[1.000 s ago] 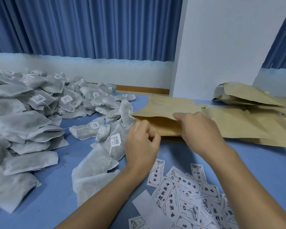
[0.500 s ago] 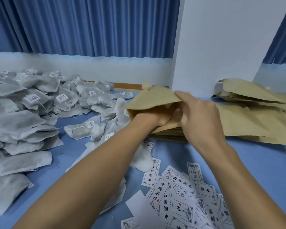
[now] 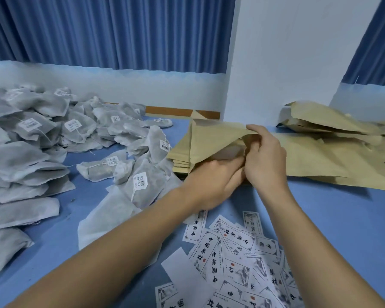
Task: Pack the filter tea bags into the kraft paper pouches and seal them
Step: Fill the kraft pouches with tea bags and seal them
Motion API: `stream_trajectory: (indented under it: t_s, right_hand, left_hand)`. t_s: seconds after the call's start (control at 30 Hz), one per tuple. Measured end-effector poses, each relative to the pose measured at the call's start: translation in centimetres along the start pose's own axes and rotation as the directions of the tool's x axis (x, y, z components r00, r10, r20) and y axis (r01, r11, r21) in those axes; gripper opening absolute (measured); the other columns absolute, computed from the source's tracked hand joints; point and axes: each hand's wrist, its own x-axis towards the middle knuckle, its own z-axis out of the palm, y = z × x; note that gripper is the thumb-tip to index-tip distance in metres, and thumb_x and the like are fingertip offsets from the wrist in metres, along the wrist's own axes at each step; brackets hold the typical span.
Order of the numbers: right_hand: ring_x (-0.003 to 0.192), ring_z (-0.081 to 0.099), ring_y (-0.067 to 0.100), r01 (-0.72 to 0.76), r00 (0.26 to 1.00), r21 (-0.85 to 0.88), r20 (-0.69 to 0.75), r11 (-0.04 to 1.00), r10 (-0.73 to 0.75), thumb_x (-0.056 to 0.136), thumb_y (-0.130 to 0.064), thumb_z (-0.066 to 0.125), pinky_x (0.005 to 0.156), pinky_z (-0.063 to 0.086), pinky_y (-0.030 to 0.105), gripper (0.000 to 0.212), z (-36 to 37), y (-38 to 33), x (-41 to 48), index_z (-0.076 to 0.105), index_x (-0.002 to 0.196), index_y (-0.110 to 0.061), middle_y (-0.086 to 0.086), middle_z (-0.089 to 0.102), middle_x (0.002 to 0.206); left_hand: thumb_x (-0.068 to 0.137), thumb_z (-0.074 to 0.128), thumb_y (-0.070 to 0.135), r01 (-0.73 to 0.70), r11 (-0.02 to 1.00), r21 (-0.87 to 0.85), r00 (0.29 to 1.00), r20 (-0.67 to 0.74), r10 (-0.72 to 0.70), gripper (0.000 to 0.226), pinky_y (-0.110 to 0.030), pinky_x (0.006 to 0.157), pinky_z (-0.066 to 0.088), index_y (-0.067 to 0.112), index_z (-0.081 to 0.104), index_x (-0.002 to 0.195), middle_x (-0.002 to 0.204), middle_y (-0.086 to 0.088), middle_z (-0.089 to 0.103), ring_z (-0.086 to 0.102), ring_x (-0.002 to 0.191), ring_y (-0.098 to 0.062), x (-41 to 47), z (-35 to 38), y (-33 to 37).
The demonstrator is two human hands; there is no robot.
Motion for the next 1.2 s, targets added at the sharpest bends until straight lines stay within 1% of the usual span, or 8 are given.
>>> stream_trajectory:
  t_s: [0.17,0.27,0.37,0.53,0.67,0.87,1.03,1.2]
  right_hand:
    - [0.104,0.059,0.038,0.053,0.998,-0.119,0.029,0.991,-0.050,0.099,-0.004,0.038,0.079,0.037,0.027,0.045,0.1,0.4,-0.1,0.059,0.134,-0.023,0.016,0.069,0.112]
    - [0.091,0.056,0.038,0.110,0.992,-0.176,0.082,0.978,-0.097,0.095,0.001,0.038,0.072,0.039,0.034,0.050,0.5,-0.1,-0.6,0.058,0.133,-0.022,0.014,0.068,0.102]
    - [0.076,0.047,0.035,0.123,0.989,-0.273,0.109,0.954,-0.096,0.085,0.006,0.038,0.066,0.037,0.034,0.057,1.0,-0.6,-1.2,0.057,0.128,-0.025,0.001,0.052,0.076]
    - [0.070,0.045,0.038,0.131,0.985,-0.389,0.152,0.912,-0.077,0.074,0.010,0.039,0.060,0.038,0.036,0.052,1.0,-0.7,-1.6,0.056,0.114,-0.020,0.004,0.048,0.073]
    - [0.067,0.045,0.037,0.127,0.983,-0.388,0.171,0.913,-0.065,0.074,0.011,0.039,0.059,0.045,0.040,0.051,0.8,-0.5,-1.6,0.057,0.113,-0.017,-0.001,0.043,0.066]
    - [0.068,0.044,0.035,0.121,0.981,-0.383,0.189,0.916,-0.051,0.077,0.010,0.042,0.059,0.044,0.039,0.051,0.5,-0.4,-1.3,0.058,0.115,-0.021,0.005,0.047,0.072]
    - [0.071,0.046,0.032,0.122,0.980,-0.368,0.194,0.922,-0.052,0.082,0.008,0.041,0.061,0.040,0.034,0.058,0.3,0.0,-0.7,0.058,0.126,-0.026,0.003,0.047,0.078]
    - [0.077,0.049,0.036,0.118,0.977,-0.348,0.206,0.930,-0.047,0.086,0.002,0.042,0.064,0.038,0.033,0.054,0.1,0.5,-0.1,0.058,0.126,-0.029,0.007,0.052,0.085]
  left_hand:
    - [0.099,0.060,0.012,-0.303,0.952,0.042,0.922,-0.239,0.304,0.024,-0.037,0.096,0.051,-0.001,0.070,0.116,0.112,-0.010,0.070,0.065,0.107,-0.026,-7.0,0.3,1.2]
    - [0.096,0.063,0.047,-0.021,0.977,-0.210,0.993,0.112,0.045,0.045,-0.033,0.098,0.049,0.019,0.062,0.130,0.122,0.004,0.067,0.059,0.114,-0.010,-8.5,0.1,2.5]
    - [0.093,0.061,0.054,-0.030,0.997,-0.072,0.919,0.391,0.056,0.058,-0.033,0.109,0.040,0.019,0.055,0.139,0.140,0.003,0.057,0.049,0.130,-0.014,-8.6,1.5,2.9]
    - [0.103,0.050,0.040,-0.042,0.985,0.165,0.935,0.355,-0.019,0.031,-0.040,0.088,0.046,0.015,0.067,0.109,0.113,0.000,0.066,0.060,0.103,-0.025,-8.0,1.8,3.9]
    - [0.106,0.038,0.016,-0.188,0.939,0.288,0.928,0.364,0.075,0.023,-0.041,0.082,0.048,0.013,0.059,0.115,0.110,-0.002,0.060,0.060,0.095,-0.025,-8.5,1.8,4.0]
    - [0.100,0.058,0.021,-0.033,0.998,-0.048,0.997,0.067,0.036,0.016,-0.040,0.079,0.050,0.011,0.071,0.099,0.091,-0.001,0.070,0.063,0.083,-0.021,-8.5,1.5,2.9]
    - [0.093,0.072,0.019,0.047,0.891,-0.451,0.964,-0.214,-0.160,0.010,-0.031,0.076,0.057,0.013,0.079,0.095,0.091,0.005,0.076,0.070,0.082,-0.009,-7.2,-0.2,2.5]
    - [0.092,0.066,-0.007,-0.149,0.988,-0.032,0.724,-0.684,0.087,0.011,-0.039,0.085,0.056,-0.006,0.075,0.099,0.101,-0.012,0.074,0.071,0.095,-0.026,-4.7,-2.6,1.0]
